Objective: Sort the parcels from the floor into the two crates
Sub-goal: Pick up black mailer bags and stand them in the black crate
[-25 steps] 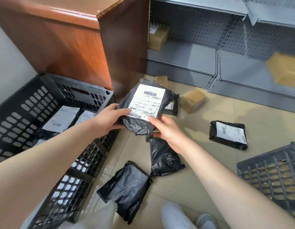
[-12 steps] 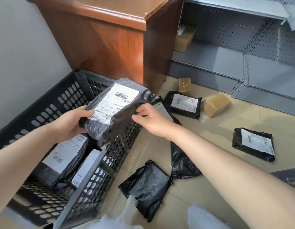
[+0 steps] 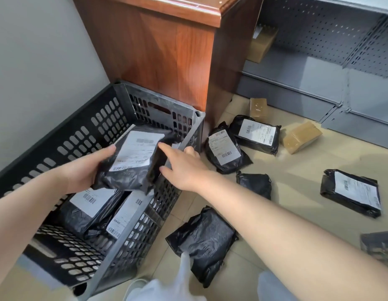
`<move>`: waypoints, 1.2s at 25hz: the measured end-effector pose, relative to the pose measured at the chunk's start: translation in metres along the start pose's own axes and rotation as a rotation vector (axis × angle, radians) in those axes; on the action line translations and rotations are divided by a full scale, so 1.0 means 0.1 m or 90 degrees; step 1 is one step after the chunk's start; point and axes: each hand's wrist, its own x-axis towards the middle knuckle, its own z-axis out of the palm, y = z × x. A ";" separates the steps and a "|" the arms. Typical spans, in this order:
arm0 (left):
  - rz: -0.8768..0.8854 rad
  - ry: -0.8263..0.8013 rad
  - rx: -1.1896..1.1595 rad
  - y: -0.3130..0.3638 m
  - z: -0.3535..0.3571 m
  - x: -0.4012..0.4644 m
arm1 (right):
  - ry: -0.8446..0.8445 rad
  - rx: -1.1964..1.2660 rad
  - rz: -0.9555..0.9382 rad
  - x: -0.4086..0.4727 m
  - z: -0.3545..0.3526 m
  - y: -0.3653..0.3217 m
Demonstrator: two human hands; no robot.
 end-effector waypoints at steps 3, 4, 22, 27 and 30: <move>0.003 0.013 0.029 -0.08 0.00 0.12 | 0.007 -0.032 -0.020 0.00 0.03 -0.03; -0.007 0.002 0.020 -0.11 -0.04 0.13 | 0.006 -0.032 -0.017 0.01 0.02 -0.02; -0.356 -0.012 0.395 -0.92 -0.18 0.34 | 0.021 -0.063 -0.065 0.06 0.12 0.15; -0.344 0.010 0.777 -0.75 0.09 0.44 | 0.024 -0.066 -0.068 0.05 0.13 0.15; -0.178 0.113 0.858 -0.67 0.24 0.47 | 0.023 -0.062 -0.068 0.05 0.13 0.15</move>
